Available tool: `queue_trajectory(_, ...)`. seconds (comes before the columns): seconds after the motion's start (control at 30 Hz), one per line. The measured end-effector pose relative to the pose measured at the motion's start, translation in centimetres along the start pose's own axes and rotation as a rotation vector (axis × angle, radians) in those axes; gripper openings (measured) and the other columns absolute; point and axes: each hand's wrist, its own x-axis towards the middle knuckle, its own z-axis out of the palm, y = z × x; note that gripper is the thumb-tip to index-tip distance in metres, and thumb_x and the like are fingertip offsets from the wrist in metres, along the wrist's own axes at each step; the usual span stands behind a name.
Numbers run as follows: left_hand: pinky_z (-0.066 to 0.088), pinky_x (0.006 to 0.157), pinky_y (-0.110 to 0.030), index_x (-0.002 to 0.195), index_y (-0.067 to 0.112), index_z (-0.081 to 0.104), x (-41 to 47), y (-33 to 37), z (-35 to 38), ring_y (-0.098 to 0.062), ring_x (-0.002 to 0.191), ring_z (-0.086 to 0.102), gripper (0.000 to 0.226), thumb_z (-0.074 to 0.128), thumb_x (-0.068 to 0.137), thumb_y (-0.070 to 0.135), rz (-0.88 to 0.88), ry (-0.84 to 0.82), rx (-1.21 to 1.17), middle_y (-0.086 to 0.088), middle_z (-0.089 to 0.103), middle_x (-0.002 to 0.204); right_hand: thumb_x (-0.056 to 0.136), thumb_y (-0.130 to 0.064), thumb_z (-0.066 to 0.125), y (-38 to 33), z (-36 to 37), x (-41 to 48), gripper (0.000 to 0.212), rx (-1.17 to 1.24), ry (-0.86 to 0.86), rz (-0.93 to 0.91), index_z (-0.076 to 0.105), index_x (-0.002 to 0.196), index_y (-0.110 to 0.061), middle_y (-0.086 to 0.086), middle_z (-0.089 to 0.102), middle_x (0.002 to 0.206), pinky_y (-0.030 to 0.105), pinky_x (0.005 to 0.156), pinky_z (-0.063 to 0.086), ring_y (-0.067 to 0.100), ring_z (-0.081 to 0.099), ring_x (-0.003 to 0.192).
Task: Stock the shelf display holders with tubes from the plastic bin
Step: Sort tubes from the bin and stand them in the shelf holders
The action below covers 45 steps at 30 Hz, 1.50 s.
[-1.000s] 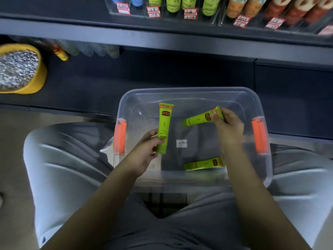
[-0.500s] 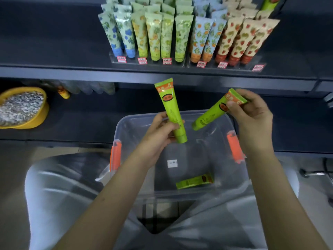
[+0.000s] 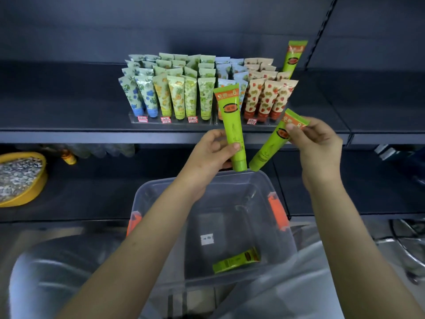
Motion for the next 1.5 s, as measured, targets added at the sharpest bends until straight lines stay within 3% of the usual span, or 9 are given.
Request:
queue_trajectory(0.1,0.054,0.088,-0.035,0.121,0.015,0.05,0.5,0.7,0.7,-0.015,0.103,0.065,0.032,0.061,0.09,0.014,0.016,-0.026,0.03,0.001,0.068,0.112,0.084,-0.008,0.068,-0.2,-0.4,0.4,0.015,0.0,0.022,-0.001,0.067,0.084,-0.022,-0.008,0.072,0.08,0.026,0.08,0.054,0.011,0.066,0.083)
queue_trajectory(0.37,0.052,0.092,-0.039,0.118,0.02,0.049,2.3,2.2,2.3,-0.014,0.103,0.065,0.031,0.062,0.09,0.014,0.065,-0.058,0.076,0.001,0.068,0.11,0.085,-0.006,0.067,-1.7,-1.5,1.8,0.015,0.018,0.043,-0.023,0.067,0.086,-0.02,-0.008,0.072,0.08,0.024,0.077,0.054,0.01,0.067,0.08)
queue_trajectory(0.63,0.054,0.087,-0.028,0.117,0.022,0.052,3.9,2.0,3.8,-0.014,0.109,0.061,0.033,0.064,0.088,0.012,0.106,-0.045,0.118,-0.001,0.062,0.117,0.086,-0.008,0.066,-2.4,-3.0,3.5,0.015,0.031,0.097,-0.054,0.066,0.09,-0.022,-0.005,0.07,0.088,0.021,0.079,0.052,0.005,0.065,0.084)
queue_trajectory(0.8,0.052,0.093,-0.04,0.11,0.027,0.055,4.9,1.7,4.7,-0.019,0.114,0.058,0.031,0.067,0.086,0.011,0.113,-0.002,0.134,-0.003,0.061,0.118,0.088,-0.005,0.063,-3.1,-3.6,5.6,0.017,0.082,0.117,-0.089,0.065,0.092,-0.021,-0.006,0.07,0.09,0.021,0.08,0.052,0.007,0.067,0.089)
queue_trajectory(0.97,0.052,0.092,-0.033,0.109,0.028,0.053,5.6,2.0,5.7,-0.016,0.111,0.059,0.031,0.066,0.087,0.01,0.13,0.015,0.144,-0.002,0.061,0.117,0.088,-0.002,0.06,-4.3,-3.9,8.9,0.018,0.065,0.129,-0.157,0.062,0.093,-0.019,-0.004,0.069,0.09,0.019,0.079,0.05,0.005,0.066,0.086)
queue_trajectory(1.17,0.05,0.095,-0.035,0.102,0.032,0.053,6.3,1.8,6.6,-0.017,0.113,0.057,0.032,0.067,0.085,0.008,0.139,0.035,0.141,-0.004,0.06,0.119,0.088,-0.003,0.059,-4.5,-3.1,13.4,0.016,0.005,0.026,-0.2,0.06,0.097,-0.016,-0.002,0.067,0.093,0.02,0.08,0.051,0.006,0.066,0.087)
queue_trajectory(1.27,0.052,0.091,-0.034,0.105,0.029,0.054,6.6,1.2,6.6,-0.018,0.111,0.058,0.032,0.067,0.085,0.007,0.138,0.039,0.135,-0.005,0.061,0.117,0.089,-0.004,0.059,-3.7,-2.4,14.8,0.016,-0.047,-0.042,-0.173,0.059,0.093,-0.019,-0.004,0.067,0.091,0.019,0.079,0.051,0.003,0.065,0.085)
queue_trajectory(1.4,0.055,0.082,-0.028,0.102,0.029,0.055,6.7,0.9,6.5,-0.017,0.108,0.06,0.031,0.066,0.085,0.005,0.14,0.045,0.152,-0.002,0.061,0.114,0.09,-0.005,0.058,-2.1,-1.9,16.1,0.016,-0.123,-0.103,-0.137,0.058,0.103,-0.013,-0.006,0.067,0.09,0.021,0.082,0.053,-0.001,0.065,0.083)
queue_trajectory(1.5,0.054,0.089,-0.035,0.1,0.03,0.055,6.6,0.8,6.2,-0.019,0.111,0.059,0.031,0.066,0.085,0.005,0.131,0.04,0.145,-0.001,0.06,0.115,0.091,-0.005,0.058,-1.3,-1.8,16.7,0.017,-0.157,-0.124,-0.12,0.058,0.105,-0.015,-0.007,0.067,0.093,0.022,0.085,0.053,-0.001,0.065,0.085)
